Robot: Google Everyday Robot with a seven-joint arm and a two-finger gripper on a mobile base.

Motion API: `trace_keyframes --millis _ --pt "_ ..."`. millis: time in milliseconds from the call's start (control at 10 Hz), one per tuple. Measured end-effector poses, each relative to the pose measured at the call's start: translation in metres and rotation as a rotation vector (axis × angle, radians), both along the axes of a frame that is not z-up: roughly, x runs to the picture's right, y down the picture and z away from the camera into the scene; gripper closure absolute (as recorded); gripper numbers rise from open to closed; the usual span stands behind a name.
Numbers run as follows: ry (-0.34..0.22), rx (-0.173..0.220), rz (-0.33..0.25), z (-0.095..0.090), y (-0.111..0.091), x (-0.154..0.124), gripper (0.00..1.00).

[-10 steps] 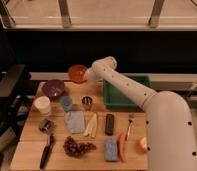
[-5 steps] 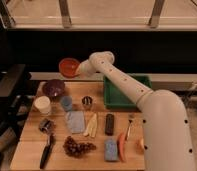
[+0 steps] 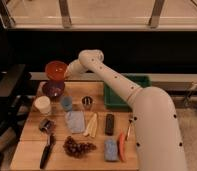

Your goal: Stack bowls on top of each other

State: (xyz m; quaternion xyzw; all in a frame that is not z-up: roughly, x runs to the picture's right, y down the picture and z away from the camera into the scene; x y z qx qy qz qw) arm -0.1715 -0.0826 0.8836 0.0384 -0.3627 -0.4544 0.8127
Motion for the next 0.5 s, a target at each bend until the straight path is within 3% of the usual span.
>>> trace_keyframes --millis 300,500 --pt "-0.022 -0.049 -0.04 0.005 0.027 -0.013 0.37" --pt "-0.052 -0.086 -0.016 0.014 0.04 -0.018 0.35"
